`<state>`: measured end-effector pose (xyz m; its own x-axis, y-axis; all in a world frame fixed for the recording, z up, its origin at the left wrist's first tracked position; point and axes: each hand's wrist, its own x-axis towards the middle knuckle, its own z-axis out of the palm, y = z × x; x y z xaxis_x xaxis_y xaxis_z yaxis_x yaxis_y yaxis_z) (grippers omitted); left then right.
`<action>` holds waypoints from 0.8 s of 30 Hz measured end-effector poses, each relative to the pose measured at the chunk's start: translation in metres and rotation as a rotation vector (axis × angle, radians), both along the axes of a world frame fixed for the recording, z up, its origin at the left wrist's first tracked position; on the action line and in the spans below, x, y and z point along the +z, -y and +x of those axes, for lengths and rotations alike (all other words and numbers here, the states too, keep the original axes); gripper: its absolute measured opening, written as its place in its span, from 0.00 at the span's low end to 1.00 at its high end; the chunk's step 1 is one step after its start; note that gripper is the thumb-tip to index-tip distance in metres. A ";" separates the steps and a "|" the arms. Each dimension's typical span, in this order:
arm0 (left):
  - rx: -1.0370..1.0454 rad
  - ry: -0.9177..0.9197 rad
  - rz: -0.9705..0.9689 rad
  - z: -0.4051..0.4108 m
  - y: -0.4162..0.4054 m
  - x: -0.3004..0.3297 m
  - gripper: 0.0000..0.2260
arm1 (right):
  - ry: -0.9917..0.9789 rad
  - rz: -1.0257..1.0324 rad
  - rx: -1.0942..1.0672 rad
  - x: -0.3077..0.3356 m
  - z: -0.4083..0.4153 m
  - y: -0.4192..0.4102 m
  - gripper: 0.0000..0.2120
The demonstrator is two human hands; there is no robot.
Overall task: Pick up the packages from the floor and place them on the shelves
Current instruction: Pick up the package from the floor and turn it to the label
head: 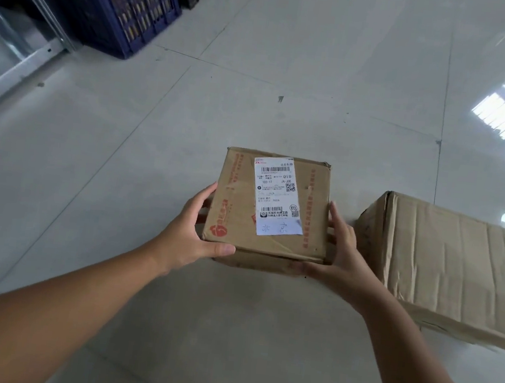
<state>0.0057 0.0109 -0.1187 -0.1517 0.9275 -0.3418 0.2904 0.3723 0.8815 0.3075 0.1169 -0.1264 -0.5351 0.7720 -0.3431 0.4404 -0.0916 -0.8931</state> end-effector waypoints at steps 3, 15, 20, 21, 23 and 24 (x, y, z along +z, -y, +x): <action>-0.009 0.017 -0.004 -0.005 -0.007 0.002 0.55 | -0.003 0.020 0.024 -0.002 -0.003 -0.001 0.64; -0.042 -0.035 -0.013 -0.005 -0.013 0.007 0.59 | -0.035 0.015 0.021 -0.007 -0.007 -0.002 0.65; -0.065 -0.011 -0.011 -0.005 -0.013 0.004 0.61 | -0.075 -0.007 -0.003 -0.012 -0.007 -0.003 0.66; -0.057 -0.012 -0.006 -0.004 -0.013 0.003 0.61 | -0.083 -0.006 -0.014 -0.013 -0.007 -0.003 0.66; -0.038 -0.003 0.007 -0.003 -0.013 0.004 0.61 | -0.099 -0.003 -0.039 -0.013 -0.007 -0.003 0.65; -0.031 0.003 0.010 -0.003 -0.013 0.005 0.61 | -0.105 -0.002 -0.045 -0.012 -0.007 -0.004 0.65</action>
<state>0.0025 0.0235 -0.1140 -0.1220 0.9351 -0.3327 0.2993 0.3543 0.8860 0.3001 0.1205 -0.1381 -0.5328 0.7954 -0.2888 0.3401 -0.1113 -0.9338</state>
